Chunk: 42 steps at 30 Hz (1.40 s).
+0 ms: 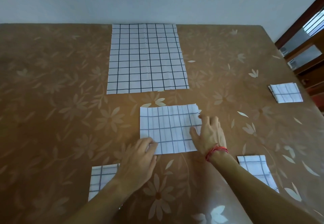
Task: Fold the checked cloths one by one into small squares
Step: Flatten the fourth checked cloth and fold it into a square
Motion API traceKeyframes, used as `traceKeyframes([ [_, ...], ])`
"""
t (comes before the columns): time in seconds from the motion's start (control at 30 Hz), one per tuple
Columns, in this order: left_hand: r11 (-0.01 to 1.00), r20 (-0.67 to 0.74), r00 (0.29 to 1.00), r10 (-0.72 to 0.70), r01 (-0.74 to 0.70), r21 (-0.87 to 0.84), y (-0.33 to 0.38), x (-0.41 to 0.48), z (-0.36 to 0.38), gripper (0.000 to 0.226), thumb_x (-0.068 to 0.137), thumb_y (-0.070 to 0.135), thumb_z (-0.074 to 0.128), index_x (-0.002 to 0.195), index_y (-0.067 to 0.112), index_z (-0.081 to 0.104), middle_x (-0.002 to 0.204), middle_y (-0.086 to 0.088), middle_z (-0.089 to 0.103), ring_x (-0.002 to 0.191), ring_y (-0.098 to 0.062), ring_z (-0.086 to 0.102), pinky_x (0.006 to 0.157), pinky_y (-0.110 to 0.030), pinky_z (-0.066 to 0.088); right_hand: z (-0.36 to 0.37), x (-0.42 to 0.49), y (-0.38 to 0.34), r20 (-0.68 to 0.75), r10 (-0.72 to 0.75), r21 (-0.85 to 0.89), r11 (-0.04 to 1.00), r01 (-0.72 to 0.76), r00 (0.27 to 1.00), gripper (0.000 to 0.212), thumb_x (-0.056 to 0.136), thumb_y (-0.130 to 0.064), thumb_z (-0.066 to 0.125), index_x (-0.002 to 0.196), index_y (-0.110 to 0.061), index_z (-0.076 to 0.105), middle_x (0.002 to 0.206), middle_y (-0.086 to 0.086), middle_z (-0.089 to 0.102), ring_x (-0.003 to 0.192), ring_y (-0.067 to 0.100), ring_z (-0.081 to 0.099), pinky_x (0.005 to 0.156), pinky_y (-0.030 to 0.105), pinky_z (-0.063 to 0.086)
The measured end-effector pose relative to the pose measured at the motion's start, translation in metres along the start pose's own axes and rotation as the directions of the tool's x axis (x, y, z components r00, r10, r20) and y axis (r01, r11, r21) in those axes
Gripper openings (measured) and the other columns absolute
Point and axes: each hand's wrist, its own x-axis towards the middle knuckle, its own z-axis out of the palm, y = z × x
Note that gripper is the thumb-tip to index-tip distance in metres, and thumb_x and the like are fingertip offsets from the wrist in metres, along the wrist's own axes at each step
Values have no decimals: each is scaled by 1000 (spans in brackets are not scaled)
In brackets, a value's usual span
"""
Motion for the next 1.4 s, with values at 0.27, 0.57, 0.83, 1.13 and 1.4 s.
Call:
traceKeyframes([
  [0.27, 984, 61, 998, 27, -37, 172, 9, -29, 18, 47, 89, 14, 55, 134, 1, 54, 142, -15, 50, 135, -27, 43, 109, -36, 33, 31, -70, -30, 171, -399, -63, 908, 414, 901, 55, 85, -35, 43, 132, -8, 50, 142, 19, 46, 131, 35, 46, 102, 46, 46],
  [0.57, 975, 102, 992, -73, 50, 218, 21, -38, 19, 53, 95, 25, 30, 139, 0, 47, 147, -15, 44, 140, -25, 37, 113, -38, 24, 46, -109, -43, 288, -516, -100, 822, 561, 807, 66, 93, -44, 30, 143, -3, 40, 151, 14, 38, 141, 26, 33, 109, 45, 36],
  [0.83, 963, 188, 969, -161, 112, 247, 26, -42, 25, 54, 91, 23, 30, 135, 1, 53, 144, -15, 48, 134, -26, 45, 109, -40, 35, 53, -116, -41, 337, -437, -117, 860, 497, 834, 63, 84, -40, 39, 138, -7, 50, 145, 10, 47, 135, 23, 43, 103, 43, 45],
  [1.13, 973, 223, 962, -160, 117, 197, 23, -47, 20, 56, 101, 18, 32, 152, 5, 12, 160, -8, 2, 148, -20, 1, 115, -31, -2, 41, -110, -11, 369, -402, -142, 867, 478, 838, 70, 96, -47, 12, 153, -9, -1, 159, 3, -15, 147, 17, -15, 121, 42, -3],
  [1.4, 977, 245, 948, -205, 182, 111, 27, -46, 18, 60, 102, 12, 21, 153, 12, -11, 158, 0, -22, 144, -12, -24, 111, -25, -16, 21, -97, 42, 389, -241, -214, 915, 342, 889, 71, 96, -50, 11, 152, -12, -11, 158, 1, -21, 144, 13, -23, 119, 38, -11],
])
